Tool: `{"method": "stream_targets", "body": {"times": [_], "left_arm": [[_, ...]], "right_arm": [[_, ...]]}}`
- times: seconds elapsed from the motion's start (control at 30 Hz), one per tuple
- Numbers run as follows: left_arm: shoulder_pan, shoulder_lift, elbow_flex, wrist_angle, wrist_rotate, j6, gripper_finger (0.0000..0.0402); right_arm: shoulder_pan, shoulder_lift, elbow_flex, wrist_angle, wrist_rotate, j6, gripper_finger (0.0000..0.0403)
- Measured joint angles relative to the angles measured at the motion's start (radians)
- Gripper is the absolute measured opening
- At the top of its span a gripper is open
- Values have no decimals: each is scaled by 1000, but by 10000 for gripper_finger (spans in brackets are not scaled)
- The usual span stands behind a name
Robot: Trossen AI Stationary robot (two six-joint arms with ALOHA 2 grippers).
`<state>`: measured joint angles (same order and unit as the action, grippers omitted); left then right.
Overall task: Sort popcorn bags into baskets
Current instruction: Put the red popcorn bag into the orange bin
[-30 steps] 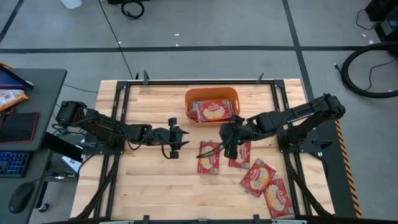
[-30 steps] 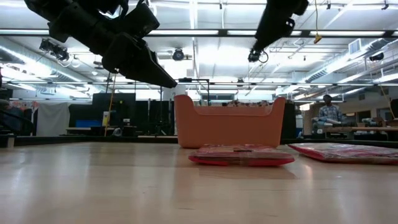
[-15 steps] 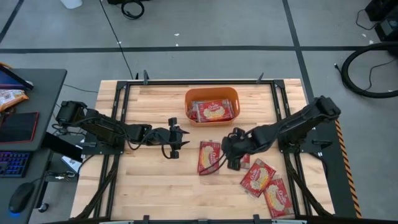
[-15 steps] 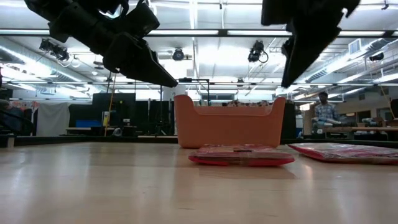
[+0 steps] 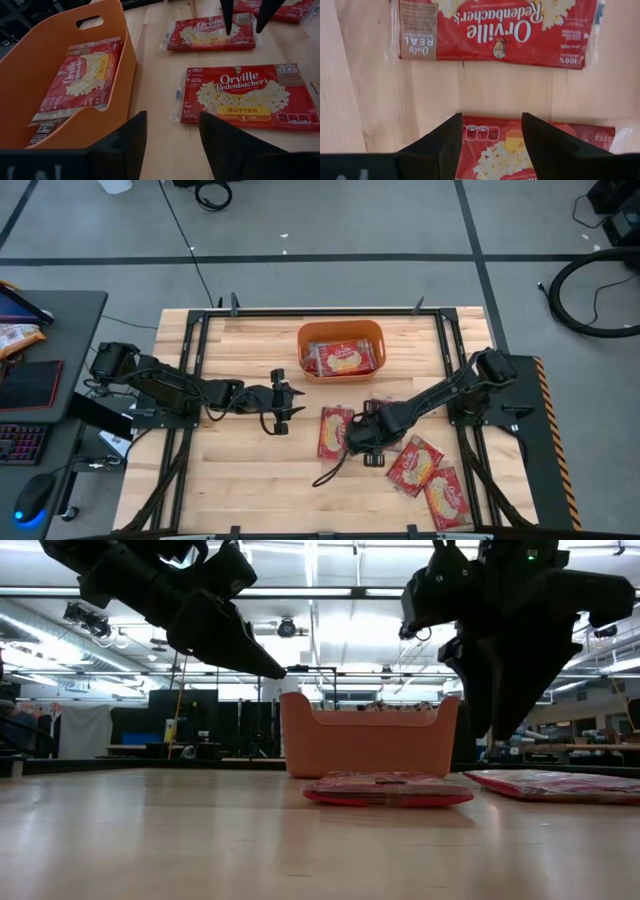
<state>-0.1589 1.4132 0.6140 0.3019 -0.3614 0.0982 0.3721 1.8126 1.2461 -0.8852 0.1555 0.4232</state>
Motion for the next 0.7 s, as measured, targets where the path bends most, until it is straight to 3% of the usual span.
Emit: {"method": "stream_targets", "body": {"times": [0.7], "left_arm": [[1,0,0,6,0,26,185]], "right_arm": [[40,35,-18,-2,8,-6,207]]}}
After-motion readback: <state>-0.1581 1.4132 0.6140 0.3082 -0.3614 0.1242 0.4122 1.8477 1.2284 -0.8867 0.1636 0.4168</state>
